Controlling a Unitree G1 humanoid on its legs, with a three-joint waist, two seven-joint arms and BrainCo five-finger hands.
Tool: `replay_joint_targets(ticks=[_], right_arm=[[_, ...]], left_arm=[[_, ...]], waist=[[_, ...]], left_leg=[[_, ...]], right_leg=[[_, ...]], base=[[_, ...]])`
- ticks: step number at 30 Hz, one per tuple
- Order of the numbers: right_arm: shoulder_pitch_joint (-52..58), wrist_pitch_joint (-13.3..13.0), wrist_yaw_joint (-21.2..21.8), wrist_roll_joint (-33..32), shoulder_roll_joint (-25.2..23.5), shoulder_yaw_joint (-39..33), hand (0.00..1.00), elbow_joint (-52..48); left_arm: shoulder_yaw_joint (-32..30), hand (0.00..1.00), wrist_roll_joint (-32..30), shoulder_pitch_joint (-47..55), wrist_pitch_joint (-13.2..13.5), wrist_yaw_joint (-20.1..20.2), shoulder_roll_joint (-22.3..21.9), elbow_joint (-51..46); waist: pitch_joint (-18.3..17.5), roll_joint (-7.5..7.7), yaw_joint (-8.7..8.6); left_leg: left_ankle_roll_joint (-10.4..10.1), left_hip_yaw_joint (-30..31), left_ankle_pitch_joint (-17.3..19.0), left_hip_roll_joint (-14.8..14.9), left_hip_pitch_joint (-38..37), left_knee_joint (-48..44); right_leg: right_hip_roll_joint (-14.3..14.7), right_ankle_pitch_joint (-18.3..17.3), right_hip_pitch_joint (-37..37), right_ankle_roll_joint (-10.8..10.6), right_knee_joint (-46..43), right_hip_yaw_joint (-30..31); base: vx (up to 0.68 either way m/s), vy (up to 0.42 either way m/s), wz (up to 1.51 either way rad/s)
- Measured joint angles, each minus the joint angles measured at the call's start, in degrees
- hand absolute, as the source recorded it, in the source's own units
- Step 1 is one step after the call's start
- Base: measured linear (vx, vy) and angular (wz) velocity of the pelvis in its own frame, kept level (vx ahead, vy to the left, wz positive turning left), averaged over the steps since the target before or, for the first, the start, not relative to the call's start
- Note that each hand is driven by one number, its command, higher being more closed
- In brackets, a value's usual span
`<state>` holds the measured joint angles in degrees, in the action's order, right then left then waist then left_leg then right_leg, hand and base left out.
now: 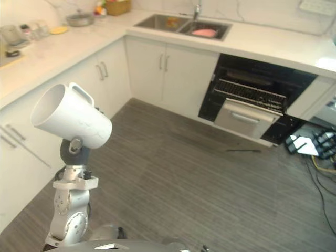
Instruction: Walk over to the sink, pick up the cup, carry it to the dishwasher, place the cup inside the dishwasher, then close the dishwasher door
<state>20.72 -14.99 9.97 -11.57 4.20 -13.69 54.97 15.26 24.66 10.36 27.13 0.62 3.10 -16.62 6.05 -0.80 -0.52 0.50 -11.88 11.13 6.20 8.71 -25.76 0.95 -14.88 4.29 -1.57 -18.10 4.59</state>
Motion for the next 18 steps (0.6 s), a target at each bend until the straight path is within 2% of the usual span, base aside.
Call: replay_joint_targets(ticks=[1,2,3,4,6,7,18], right_arm=[[1.08,-0.38,-0.14,-0.01,-1.38,-0.67,0.00,-0.06],[1.31,-0.40,-0.45,-0.02,-1.81,-0.93,0.00,-0.03],[1.40,-0.40,-0.54,-0.03,-1.90,-0.99,0.00,-0.02],[1.50,-0.38,-0.70,0.03,-2.02,-0.92,0.00,0.14],[1.62,-0.36,-1.32,0.21,-2.32,-0.51,0.00,0.29],[2.54,-2.30,-1.24,0.14,-2.78,-2.40,0.00,2.47],[2.45,-2.30,-1.22,-0.32,-3.20,-2.08,0.00,2.16]], left_arm=[[0.23,1.00,0.00,0.64,-0.02,-0.11,0.60,-0.01],[0.37,1.00,0.01,1.18,-0.01,-0.16,0.76,-0.02],[0.45,1.00,0.02,1.35,-0.01,-0.21,0.79,0.05],[0.61,1.00,0.02,1.37,0.14,-0.24,0.76,0.04],[0.89,1.00,0.01,1.35,0.68,-0.27,0.81,0.04],[5.70,1.00,-0.29,-1.46,0.40,-1.67,1.40,1.67],[4.34,1.00,-0.22,-1.41,0.49,-1.72,1.22,1.67]], waist=[[-0.77,1.25,-0.55],[-1.05,1.72,-0.46],[-0.70,1.00,-0.64],[-1.06,1.39,-0.63],[-1.91,2.13,-0.66],[-5.83,3.10,-2.72],[-5.23,3.60,-2.94]], left_leg=[[0.09,-0.49,0.02,-0.79,-1.61,2.12],[0.27,-0.66,0.13,-0.83,-3.32,3.52],[0.38,-0.62,0.20,-0.69,-4.19,4.14],[0.39,-0.90,0.21,-0.74,-5.97,5.52],[0.37,-1.55,0.21,-1.18,-7.42,7.06],[-0.84,-2.95,-9.79,-5.05,-12.73,25.09],[-0.77,-4.93,-8.74,-5.12,-14.82,25.82]], right_leg=[[-0.69,0.91,0.09,-0.28,-0.25,-0.37],[-0.71,1.77,0.00,-0.45,-1.82,-0.39],[-0.85,1.00,-0.26,-0.57,-2.19,-0.28],[-0.84,0.41,0.13,-0.31,-1.02,-0.32],[-1.22,2.56,-0.35,0.13,2.19,-0.29],[-3.08,6.87,-0.01,-2.04,11.14,0.85],[-3.80,6.37,-0.34,-2.50,9.36,-0.35]], base=[[0.35,0.070,-0.04],[0.28,0.082,-0.03],[0.20,0.043,-0.04],[0.18,0.012,-0.02],[0.09,-0.029,-0.04],[0.00,0.000,0.00],[0.00,-0.003,-0.08]])
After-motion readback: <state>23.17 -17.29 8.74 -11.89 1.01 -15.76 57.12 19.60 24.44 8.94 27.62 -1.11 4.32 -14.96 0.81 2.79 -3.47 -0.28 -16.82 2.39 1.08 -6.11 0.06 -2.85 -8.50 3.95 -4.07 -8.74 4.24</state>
